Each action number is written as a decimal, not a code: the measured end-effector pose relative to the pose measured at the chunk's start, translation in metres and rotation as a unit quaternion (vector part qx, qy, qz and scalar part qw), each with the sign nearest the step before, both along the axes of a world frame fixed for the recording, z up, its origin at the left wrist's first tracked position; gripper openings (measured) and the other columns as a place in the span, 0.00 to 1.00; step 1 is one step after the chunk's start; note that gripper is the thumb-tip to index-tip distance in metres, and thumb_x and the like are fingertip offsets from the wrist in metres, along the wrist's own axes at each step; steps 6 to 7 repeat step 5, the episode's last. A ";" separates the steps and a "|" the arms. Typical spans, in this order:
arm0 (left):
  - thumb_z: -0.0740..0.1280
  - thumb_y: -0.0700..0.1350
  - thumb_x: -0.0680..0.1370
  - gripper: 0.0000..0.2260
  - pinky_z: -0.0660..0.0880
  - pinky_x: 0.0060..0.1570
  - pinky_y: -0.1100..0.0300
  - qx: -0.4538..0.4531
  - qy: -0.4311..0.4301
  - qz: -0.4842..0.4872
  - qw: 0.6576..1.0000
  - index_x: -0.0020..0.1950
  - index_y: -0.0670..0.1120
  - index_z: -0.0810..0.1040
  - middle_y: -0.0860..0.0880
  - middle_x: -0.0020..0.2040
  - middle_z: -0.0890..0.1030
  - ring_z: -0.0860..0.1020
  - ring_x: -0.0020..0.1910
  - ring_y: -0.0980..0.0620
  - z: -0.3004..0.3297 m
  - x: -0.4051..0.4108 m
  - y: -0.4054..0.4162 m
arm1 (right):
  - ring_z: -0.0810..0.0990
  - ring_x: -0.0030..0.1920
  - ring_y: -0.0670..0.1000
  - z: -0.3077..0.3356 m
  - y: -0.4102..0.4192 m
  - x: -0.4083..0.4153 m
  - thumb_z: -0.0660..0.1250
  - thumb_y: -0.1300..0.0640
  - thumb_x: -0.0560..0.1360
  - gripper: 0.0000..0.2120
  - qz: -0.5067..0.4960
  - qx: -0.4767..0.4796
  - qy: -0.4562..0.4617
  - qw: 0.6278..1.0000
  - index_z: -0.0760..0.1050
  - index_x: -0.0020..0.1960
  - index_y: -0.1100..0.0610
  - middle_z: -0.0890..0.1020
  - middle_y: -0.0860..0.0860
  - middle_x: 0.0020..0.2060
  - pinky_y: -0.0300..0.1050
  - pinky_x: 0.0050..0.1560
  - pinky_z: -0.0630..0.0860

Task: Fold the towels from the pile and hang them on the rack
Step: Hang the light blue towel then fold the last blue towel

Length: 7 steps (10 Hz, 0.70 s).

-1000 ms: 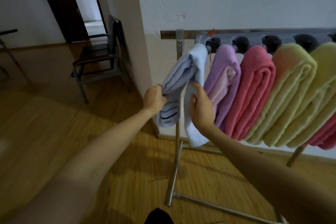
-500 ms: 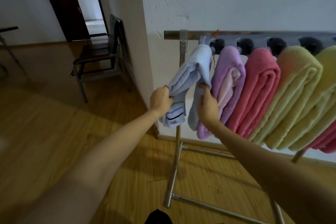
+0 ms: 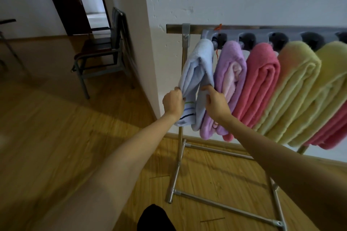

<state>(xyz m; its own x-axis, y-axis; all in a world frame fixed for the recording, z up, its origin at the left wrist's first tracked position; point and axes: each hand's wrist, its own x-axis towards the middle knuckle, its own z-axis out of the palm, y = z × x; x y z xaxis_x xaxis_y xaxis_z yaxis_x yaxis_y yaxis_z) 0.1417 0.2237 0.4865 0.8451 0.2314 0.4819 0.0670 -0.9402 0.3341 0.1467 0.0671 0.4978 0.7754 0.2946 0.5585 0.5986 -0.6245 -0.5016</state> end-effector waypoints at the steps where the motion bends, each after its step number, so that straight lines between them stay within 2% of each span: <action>1: 0.64 0.46 0.79 0.11 0.67 0.37 0.59 -0.039 0.016 -0.044 0.998 0.53 0.38 0.77 0.39 0.48 0.82 0.80 0.46 0.40 -0.002 -0.005 -0.005 | 0.80 0.48 0.60 0.004 -0.001 -0.001 0.55 0.67 0.78 0.13 0.012 -0.020 0.012 1.000 0.72 0.61 0.64 0.81 0.61 0.50 0.43 0.45 0.73; 2: 0.64 0.48 0.79 0.11 0.69 0.41 0.58 -0.141 0.113 -0.120 0.976 0.52 0.40 0.76 0.43 0.48 0.80 0.79 0.48 0.43 -0.005 -0.005 -0.007 | 0.80 0.47 0.63 0.006 -0.004 -0.002 0.56 0.67 0.78 0.12 0.034 -0.043 0.034 0.998 0.72 0.59 0.64 0.81 0.62 0.48 0.50 0.45 0.75; 3: 0.66 0.45 0.78 0.11 0.70 0.47 0.59 -0.181 0.233 -0.177 0.939 0.56 0.42 0.72 0.44 0.52 0.77 0.75 0.49 0.48 -0.001 -0.010 -0.010 | 0.79 0.52 0.62 0.013 -0.011 -0.008 0.56 0.68 0.77 0.16 0.048 -0.082 0.084 0.992 0.71 0.63 0.64 0.80 0.61 0.53 0.48 0.51 0.73; 4: 0.69 0.42 0.75 0.16 0.74 0.51 0.56 -0.158 0.306 -0.218 0.913 0.61 0.40 0.70 0.44 0.52 0.77 0.76 0.51 0.47 0.005 -0.022 -0.016 | 0.78 0.57 0.59 0.013 -0.024 -0.014 0.56 0.67 0.76 0.20 0.060 -0.116 0.121 0.984 0.69 0.68 0.60 0.79 0.60 0.58 0.46 0.57 0.72; 5: 0.71 0.40 0.73 0.18 0.77 0.56 0.50 -0.152 0.356 -0.230 0.893 0.61 0.39 0.73 0.39 0.54 0.79 0.78 0.53 0.43 -0.002 -0.029 -0.016 | 0.79 0.57 0.56 0.016 -0.043 -0.033 0.58 0.67 0.77 0.18 0.074 -0.144 0.130 0.978 0.72 0.65 0.60 0.80 0.57 0.58 0.37 0.56 0.71; 7: 0.71 0.40 0.73 0.18 0.77 0.56 0.50 -0.152 0.356 -0.230 0.893 0.61 0.39 0.73 0.39 0.54 0.79 0.78 0.53 0.43 -0.002 -0.029 -0.016 | 0.79 0.57 0.56 0.016 -0.043 -0.033 0.58 0.67 0.77 0.18 0.074 -0.144 0.130 0.978 0.72 0.65 0.60 0.80 0.57 0.58 0.37 0.56 0.71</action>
